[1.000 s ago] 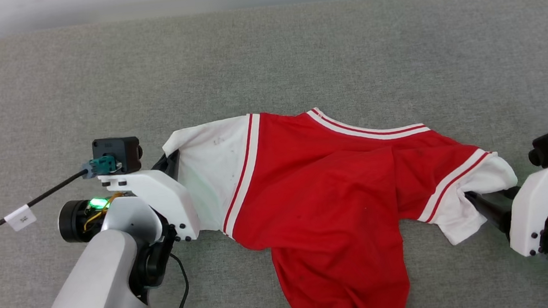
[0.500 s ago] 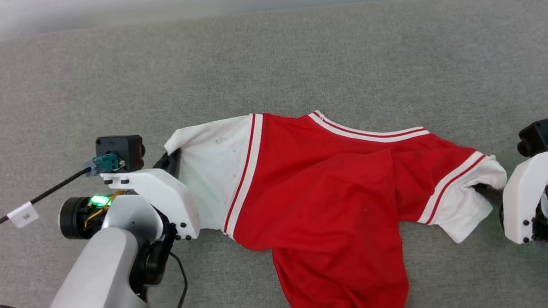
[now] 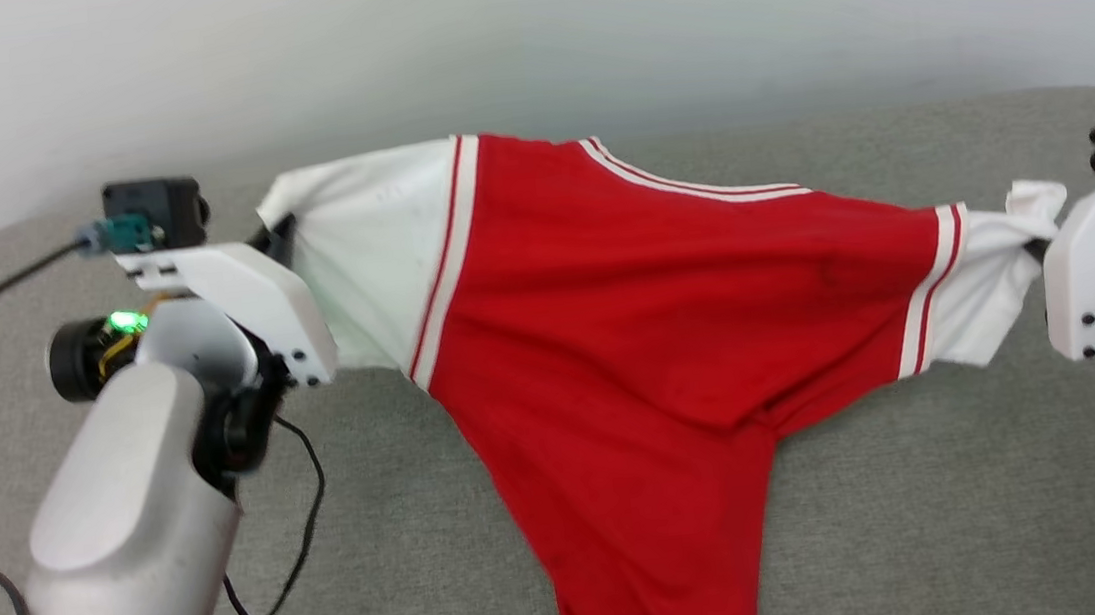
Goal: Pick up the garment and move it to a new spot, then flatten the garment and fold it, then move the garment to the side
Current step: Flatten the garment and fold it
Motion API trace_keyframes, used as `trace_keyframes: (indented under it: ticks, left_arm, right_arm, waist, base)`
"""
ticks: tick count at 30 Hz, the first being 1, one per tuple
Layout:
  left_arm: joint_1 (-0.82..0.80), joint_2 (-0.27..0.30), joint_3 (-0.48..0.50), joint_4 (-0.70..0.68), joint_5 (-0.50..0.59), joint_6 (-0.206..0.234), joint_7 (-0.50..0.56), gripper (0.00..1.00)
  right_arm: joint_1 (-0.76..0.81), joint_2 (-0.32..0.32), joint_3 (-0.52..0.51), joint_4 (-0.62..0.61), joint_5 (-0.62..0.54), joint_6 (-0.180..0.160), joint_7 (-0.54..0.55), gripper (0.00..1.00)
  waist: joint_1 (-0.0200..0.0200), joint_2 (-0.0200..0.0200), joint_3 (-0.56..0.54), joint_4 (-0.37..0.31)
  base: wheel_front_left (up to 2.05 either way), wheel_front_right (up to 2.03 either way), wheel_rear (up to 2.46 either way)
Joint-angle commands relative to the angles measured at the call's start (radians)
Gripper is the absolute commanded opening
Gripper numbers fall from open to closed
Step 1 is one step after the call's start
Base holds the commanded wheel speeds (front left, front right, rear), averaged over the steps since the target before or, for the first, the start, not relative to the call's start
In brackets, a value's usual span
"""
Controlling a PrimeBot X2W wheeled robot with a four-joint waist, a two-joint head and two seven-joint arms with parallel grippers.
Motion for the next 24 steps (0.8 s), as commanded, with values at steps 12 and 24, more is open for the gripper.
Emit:
trace_keyframes:
  ticks: [12, 24]
  left_arm:
    - [-0.365, 0.007, 0.051, 0.245, 0.023, -0.055, -0.133, 0.00]
    - [-0.757, 0.050, 0.115, 0.339, 0.049, -0.065, -0.296, 0.00]
  right_arm:
    - [-0.365, 0.078, -0.050, 0.117, -0.087, -0.001, -0.075, 0.00]
    - [-0.785, 0.132, -0.124, 0.171, -0.166, -0.001, -0.276, 0.00]
  waist:
    - [0.0000, 0.0000, 0.055, -0.073]
    - [0.0000, 0.0000, 0.280, -0.118]
  base:
    - [0.00, 0.00, 0.00]
    - [0.00, 0.00, 0.00]
